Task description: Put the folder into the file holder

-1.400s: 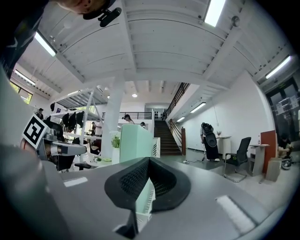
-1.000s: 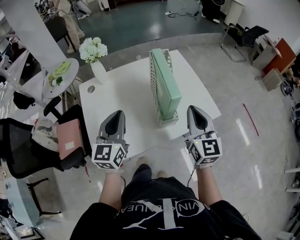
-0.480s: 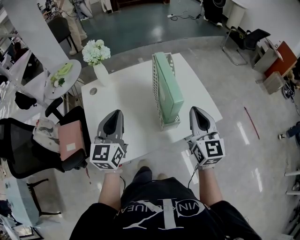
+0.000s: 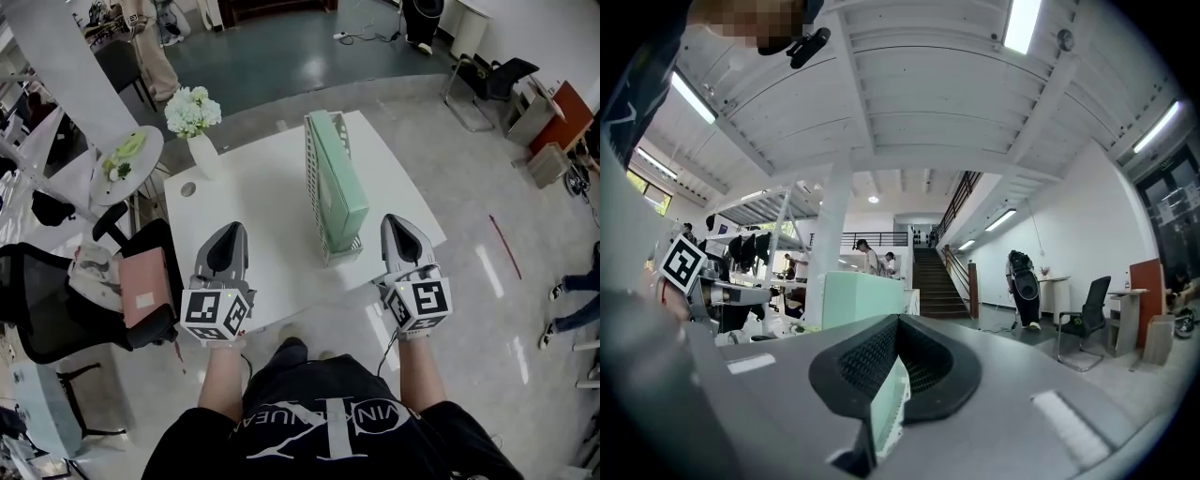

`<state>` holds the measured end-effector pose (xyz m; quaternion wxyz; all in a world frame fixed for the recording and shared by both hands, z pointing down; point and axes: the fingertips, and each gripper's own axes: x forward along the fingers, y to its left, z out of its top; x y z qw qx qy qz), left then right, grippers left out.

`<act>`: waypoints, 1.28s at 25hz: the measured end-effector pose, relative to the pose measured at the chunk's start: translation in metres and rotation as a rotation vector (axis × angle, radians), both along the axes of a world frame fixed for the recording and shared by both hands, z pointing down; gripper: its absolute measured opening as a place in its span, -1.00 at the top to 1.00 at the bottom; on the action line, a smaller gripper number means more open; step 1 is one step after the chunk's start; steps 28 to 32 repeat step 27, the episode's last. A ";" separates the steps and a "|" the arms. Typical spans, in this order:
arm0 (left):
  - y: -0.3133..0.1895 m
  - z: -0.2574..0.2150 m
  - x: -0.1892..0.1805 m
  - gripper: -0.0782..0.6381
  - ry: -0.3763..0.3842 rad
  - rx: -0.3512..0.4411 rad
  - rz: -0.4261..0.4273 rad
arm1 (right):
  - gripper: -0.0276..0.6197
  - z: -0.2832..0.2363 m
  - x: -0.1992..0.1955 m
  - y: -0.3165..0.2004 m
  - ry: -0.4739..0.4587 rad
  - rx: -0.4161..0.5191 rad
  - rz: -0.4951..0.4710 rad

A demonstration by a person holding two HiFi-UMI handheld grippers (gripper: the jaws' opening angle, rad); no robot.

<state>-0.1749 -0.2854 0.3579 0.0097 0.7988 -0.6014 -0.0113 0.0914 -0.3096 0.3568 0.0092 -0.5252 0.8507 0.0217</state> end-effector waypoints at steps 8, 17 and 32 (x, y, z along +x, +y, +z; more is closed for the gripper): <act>-0.005 -0.002 -0.001 0.78 -0.002 0.003 -0.001 | 0.90 -0.001 0.000 -0.005 -0.002 0.001 0.001; -0.009 -0.003 -0.002 0.78 -0.002 0.006 -0.004 | 0.90 -0.002 0.000 -0.008 0.000 0.007 0.003; -0.015 -0.001 -0.002 0.78 -0.008 0.000 -0.009 | 0.90 0.002 0.004 -0.013 -0.008 0.001 0.009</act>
